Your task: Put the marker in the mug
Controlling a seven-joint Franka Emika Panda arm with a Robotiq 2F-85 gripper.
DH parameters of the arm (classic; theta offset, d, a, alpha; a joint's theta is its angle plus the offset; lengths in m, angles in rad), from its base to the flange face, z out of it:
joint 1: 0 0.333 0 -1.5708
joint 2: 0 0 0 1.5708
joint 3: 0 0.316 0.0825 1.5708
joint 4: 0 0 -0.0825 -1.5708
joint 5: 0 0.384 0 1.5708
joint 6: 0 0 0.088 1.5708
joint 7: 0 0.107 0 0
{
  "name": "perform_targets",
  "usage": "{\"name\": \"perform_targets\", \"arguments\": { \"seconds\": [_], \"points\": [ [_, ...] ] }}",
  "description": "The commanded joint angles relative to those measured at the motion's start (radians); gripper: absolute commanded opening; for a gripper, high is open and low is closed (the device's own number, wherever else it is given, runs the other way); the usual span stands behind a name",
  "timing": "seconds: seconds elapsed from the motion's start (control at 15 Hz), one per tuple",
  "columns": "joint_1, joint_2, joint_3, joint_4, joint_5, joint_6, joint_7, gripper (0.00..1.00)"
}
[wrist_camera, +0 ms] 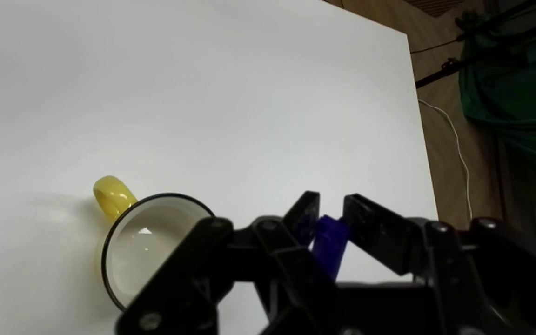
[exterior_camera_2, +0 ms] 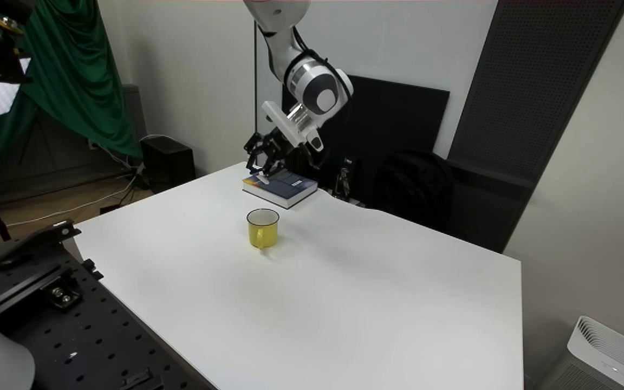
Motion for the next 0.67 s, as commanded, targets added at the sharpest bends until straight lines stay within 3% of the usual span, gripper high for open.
{"name": "perform_targets", "arguments": {
  "seconds": [0.0,0.27,0.6],
  "points": [
    [-0.031,-0.107,0.022,-0.186,0.012,0.046,-0.015,0.06],
    [-0.047,-0.145,0.018,-0.297,0.015,0.088,-0.033,0.06],
    [-0.085,-0.112,0.011,-0.308,0.014,0.095,-0.051,0.06]
  ]
}}
